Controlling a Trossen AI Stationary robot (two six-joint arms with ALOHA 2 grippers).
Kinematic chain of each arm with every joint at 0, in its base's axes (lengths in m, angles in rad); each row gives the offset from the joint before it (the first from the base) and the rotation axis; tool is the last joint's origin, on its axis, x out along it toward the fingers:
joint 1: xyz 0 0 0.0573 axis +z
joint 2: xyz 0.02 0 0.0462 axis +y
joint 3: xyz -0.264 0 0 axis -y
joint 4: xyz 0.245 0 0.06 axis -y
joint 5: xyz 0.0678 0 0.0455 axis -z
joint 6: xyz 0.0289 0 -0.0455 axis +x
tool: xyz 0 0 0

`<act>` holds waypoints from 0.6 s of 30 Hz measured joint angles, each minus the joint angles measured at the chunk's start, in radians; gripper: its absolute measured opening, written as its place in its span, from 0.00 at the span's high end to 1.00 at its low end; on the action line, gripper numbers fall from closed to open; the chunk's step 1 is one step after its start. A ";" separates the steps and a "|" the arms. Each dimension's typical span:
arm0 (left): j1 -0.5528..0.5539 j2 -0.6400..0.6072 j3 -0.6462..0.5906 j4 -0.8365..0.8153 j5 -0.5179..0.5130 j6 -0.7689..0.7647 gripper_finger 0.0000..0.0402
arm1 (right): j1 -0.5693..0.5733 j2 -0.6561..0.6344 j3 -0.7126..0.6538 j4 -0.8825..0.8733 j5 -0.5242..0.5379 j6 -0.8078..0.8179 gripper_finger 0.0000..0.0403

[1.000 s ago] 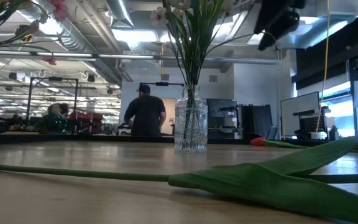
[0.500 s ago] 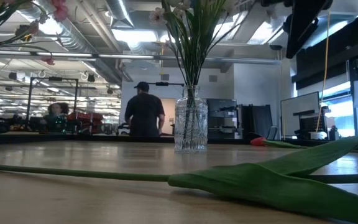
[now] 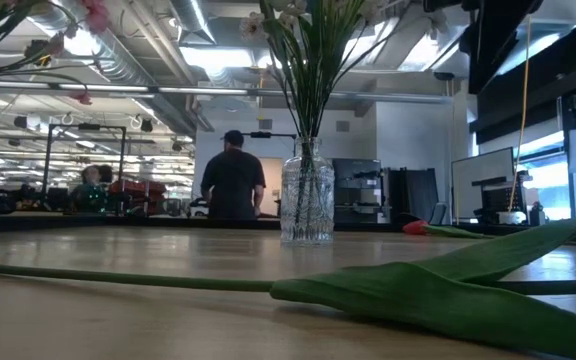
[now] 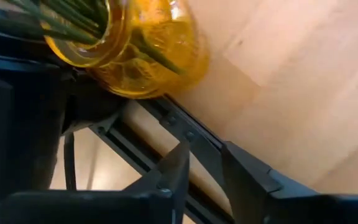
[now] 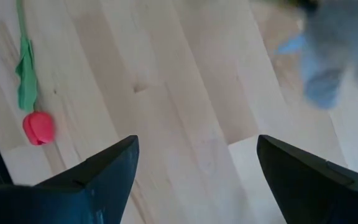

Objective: Sort flowers into vase by color
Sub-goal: Adjust the yellow vase

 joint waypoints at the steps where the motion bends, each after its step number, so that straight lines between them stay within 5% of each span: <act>1: 0.000 -0.008 -0.021 0.016 0.006 -0.004 0.75 | 0.000 0.000 0.000 0.000 0.000 0.012 0.19; 8: 0.004 -0.024 -0.085 0.029 -0.024 -0.014 0.62 | 0.000 0.000 0.000 0.000 -0.017 0.066 0.19; 18: 0.043 -0.024 -0.083 0.010 -0.094 -0.068 0.60 | 0.000 0.000 0.000 0.002 -0.015 0.067 0.19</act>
